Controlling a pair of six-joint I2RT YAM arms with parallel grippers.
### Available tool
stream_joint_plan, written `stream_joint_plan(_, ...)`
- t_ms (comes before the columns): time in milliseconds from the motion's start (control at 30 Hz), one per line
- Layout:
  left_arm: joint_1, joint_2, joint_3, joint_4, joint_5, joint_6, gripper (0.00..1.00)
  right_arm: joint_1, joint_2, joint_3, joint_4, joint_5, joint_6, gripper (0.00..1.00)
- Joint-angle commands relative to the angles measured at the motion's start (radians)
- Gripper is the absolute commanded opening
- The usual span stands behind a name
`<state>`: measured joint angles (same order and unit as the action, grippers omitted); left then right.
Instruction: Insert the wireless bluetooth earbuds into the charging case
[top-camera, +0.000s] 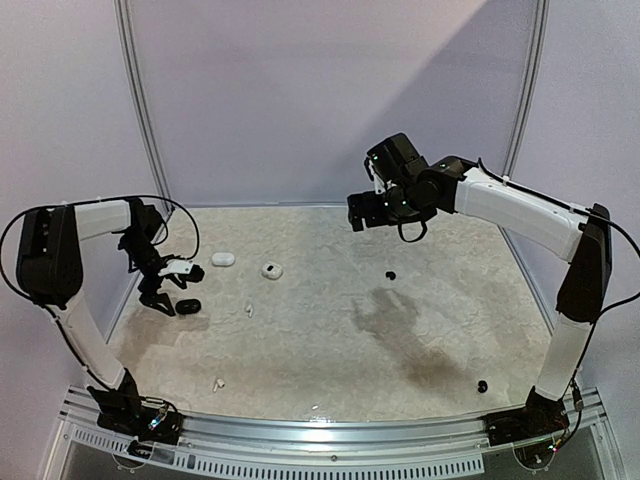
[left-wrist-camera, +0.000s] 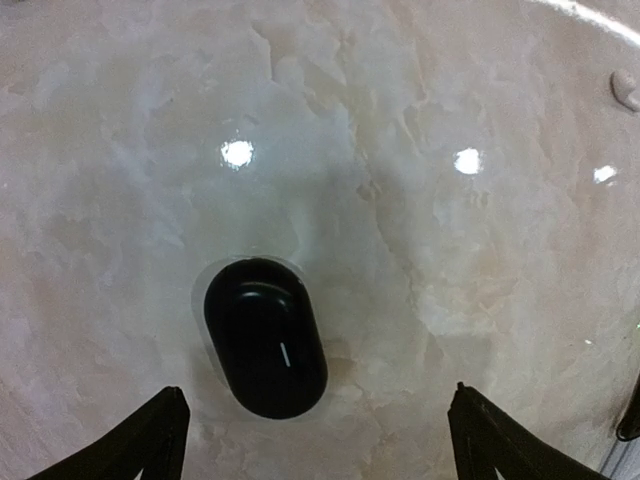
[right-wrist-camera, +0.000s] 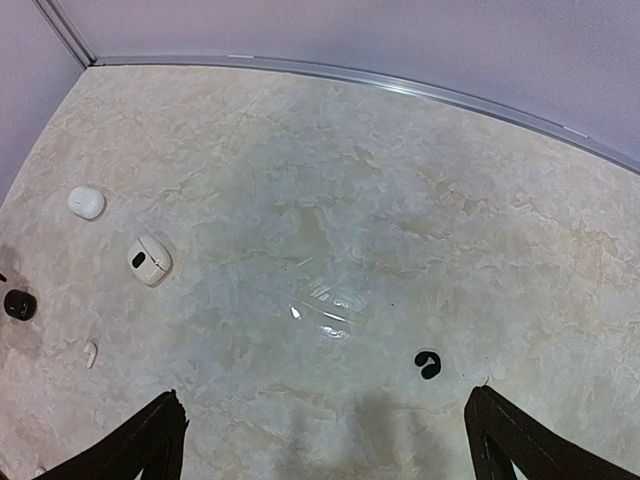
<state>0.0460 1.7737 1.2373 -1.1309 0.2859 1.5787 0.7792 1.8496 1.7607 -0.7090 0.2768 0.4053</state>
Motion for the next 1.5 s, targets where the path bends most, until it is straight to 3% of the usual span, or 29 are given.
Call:
stream_joint_plan(0, -0.028, 0.064, -0.044, 0.160, -0.063, -0.023, 0.90, 0.015, 0.014, 0.026, 0.020, -0.014, -0.014, 0.99)
stream_joint_plan(200, -0.038, 0.119, -0.038, 0.241, -0.079, -0.077, 0.79, 0.023, 0.019, 0.027, 0.019, -0.027, -0.021, 0.99)
stream_joint_plan(367, -0.043, 0.125, -0.081, 0.236, -0.092, -0.055, 0.61, 0.025, 0.020, 0.025, 0.019, -0.021, -0.023, 0.99)
stream_joint_plan(633, -0.067, 0.078, -0.092, 0.192, -0.036, -0.051, 0.12, 0.026, 0.020, 0.042, 0.012, -0.011, -0.040, 0.99)
stream_joint_plan(700, -0.080, 0.028, -0.068, 0.160, 0.014, -0.050, 0.05, 0.025, 0.020, 0.052, 0.005, -0.013, -0.039, 0.99)
stream_joint_plan(933, -0.201, -0.081, 0.194, 0.041, 0.151, -0.154, 0.00, 0.025, 0.025, 0.152, 0.036, -0.158, -0.013, 0.95)
stream_joint_plan(1100, -0.289, -0.105, 0.316, 0.116, 0.196, -0.266, 0.00, 0.035, 0.032, 0.214, 0.095, -0.265, 0.033, 0.86)
stream_joint_plan(1200, -0.338, -0.169, 0.268, 0.260, 0.201, -0.279, 0.00, 0.049, 0.042, 0.244, 0.110, -0.337, 0.052, 0.82)
stream_joint_plan(1333, -0.415, -0.298, 0.073, 0.671, 0.166, -0.275, 0.00, 0.079, 0.070, 0.284, 0.105, -0.381, 0.054, 0.77)
stream_joint_plan(1467, -0.490, -0.364, -0.064, 0.933, 0.118, -0.287, 0.00, 0.107, 0.112, 0.305, 0.107, -0.418, 0.047, 0.73)
